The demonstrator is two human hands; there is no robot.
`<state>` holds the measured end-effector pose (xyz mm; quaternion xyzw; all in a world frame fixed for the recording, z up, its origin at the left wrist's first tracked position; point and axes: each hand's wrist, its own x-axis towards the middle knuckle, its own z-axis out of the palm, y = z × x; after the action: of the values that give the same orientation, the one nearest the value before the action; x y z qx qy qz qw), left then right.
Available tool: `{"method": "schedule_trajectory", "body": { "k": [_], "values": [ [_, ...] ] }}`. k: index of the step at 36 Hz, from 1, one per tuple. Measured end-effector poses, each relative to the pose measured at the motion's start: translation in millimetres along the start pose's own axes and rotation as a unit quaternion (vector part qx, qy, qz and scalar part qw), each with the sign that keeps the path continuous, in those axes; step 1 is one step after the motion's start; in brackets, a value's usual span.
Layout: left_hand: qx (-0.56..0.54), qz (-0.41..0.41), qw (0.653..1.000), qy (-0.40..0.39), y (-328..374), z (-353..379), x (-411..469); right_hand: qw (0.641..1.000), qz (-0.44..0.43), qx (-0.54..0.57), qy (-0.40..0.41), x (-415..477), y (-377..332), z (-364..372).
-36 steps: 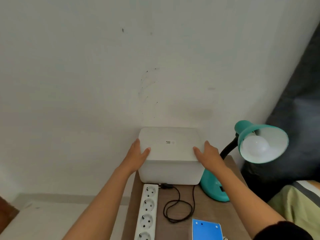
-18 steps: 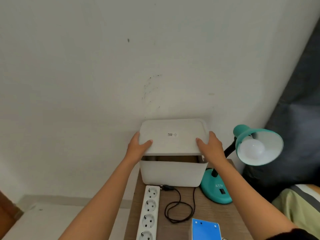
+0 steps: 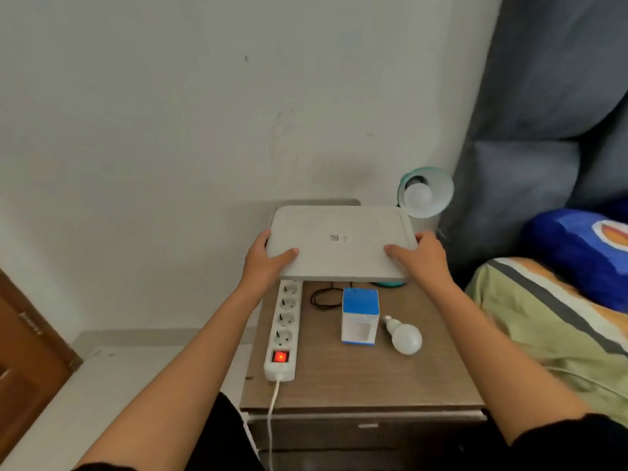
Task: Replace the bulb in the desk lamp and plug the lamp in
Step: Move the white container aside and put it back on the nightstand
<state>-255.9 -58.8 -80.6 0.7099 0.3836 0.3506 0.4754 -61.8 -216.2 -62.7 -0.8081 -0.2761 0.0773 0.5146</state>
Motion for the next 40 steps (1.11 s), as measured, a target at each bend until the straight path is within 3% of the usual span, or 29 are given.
{"method": "schedule_trajectory", "body": {
  "k": [9, 17, 25, 40],
  "values": [
    [0.039, -0.044, 0.997, -0.049, -40.0, 21.9, -140.1, 0.994, 0.063, -0.08, -0.028, -113.5, 79.8, -35.8],
    [0.067, -0.113, 0.985, -0.115, -69.8, 36.6, -200.8, 0.97, 0.139, -0.176, -0.089, -166.5, 127.0, -47.6],
    [0.098, -0.146, 0.974, -0.144, -89.5, 49.1, -207.6, 0.949, 0.197, -0.213, -0.127, -171.8, 159.2, -33.1],
    [0.157, -0.126, 0.967, -0.159, -97.5, 63.6, -178.8, 0.947, 0.206, -0.227, -0.099, -142.2, 179.2, -7.3]
  ]
}}
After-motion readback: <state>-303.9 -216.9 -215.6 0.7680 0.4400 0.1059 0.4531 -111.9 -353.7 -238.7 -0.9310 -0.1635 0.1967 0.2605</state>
